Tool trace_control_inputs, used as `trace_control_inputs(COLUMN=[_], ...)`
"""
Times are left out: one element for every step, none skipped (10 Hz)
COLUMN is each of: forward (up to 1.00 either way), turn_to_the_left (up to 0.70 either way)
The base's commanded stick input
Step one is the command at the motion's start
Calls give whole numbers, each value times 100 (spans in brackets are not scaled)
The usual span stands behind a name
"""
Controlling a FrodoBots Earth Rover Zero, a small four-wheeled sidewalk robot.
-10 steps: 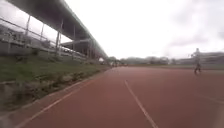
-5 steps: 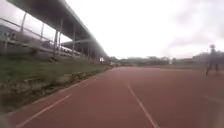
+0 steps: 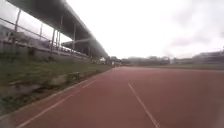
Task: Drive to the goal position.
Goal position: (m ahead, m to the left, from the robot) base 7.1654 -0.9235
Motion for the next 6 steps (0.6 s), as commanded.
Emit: trace_control_inputs(forward=[70, 70, 70, 70, 70, 70], turn_to_the_left=[1, 1, 1, 1, 1, 1])
